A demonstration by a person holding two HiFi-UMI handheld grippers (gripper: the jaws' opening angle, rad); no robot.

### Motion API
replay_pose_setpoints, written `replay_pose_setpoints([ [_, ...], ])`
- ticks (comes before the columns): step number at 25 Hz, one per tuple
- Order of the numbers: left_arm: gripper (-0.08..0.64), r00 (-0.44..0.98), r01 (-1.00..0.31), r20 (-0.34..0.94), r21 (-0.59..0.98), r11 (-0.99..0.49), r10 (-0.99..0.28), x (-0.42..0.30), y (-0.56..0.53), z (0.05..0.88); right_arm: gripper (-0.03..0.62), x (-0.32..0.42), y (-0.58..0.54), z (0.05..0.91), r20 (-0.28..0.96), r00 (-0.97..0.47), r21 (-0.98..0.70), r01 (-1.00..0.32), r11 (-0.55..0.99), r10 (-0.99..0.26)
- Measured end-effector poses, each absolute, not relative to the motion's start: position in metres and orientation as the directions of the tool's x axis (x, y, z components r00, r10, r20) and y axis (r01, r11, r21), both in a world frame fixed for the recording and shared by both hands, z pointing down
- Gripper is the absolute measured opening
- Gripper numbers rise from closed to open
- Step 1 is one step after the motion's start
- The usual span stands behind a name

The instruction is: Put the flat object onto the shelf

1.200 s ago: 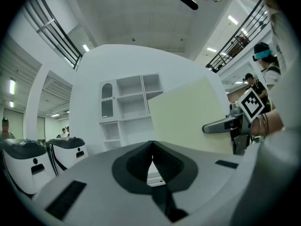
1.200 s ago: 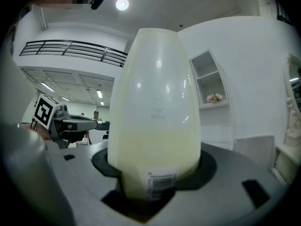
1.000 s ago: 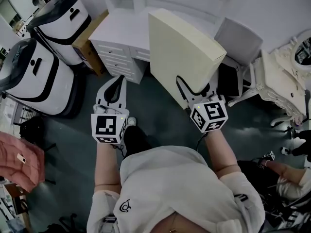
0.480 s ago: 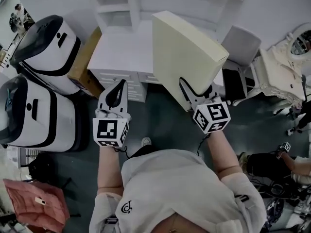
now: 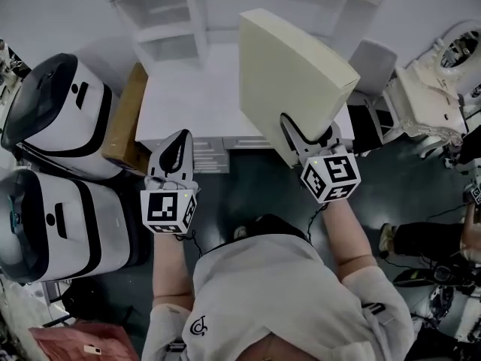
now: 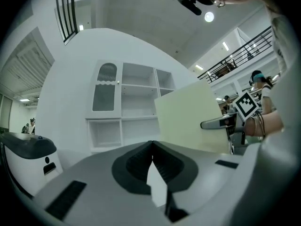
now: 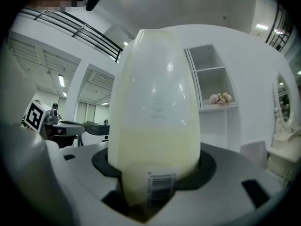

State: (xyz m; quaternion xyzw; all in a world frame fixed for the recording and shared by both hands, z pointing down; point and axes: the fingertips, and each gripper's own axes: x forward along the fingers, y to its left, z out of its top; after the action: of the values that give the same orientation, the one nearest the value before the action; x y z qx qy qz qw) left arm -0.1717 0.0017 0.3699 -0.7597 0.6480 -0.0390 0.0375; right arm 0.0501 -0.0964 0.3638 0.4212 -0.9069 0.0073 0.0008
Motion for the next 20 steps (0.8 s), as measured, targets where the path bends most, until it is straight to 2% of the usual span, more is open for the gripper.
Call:
replay_pose_setpoints([
  [8, 0.014, 0.207, -0.970, -0.011, -0.133, -0.203, -0.978, -0.185, -0.060, 0.355, 0.282, 0.037, -0.150, 0.336, -0.051, -0.606, 0.036, -0.796, 0.605, -0.794],
  [15, 0.014, 0.239, -0.957, -0.044, -0.180, -0.227, -0.970, -0.190, -0.123, 0.332, 0.282, 0.030, -0.208, 0.297, -0.095, -0.562, 0.197, -0.820, 0.538, -0.822],
  [20, 0.014, 0.246, -0.957, -0.075, -0.179, -0.229, -0.966, -0.189, -0.156, 0.317, 0.282, 0.021, -0.248, 0.263, -0.059, -0.543, 0.350, -0.797, 0.492, -0.837],
])
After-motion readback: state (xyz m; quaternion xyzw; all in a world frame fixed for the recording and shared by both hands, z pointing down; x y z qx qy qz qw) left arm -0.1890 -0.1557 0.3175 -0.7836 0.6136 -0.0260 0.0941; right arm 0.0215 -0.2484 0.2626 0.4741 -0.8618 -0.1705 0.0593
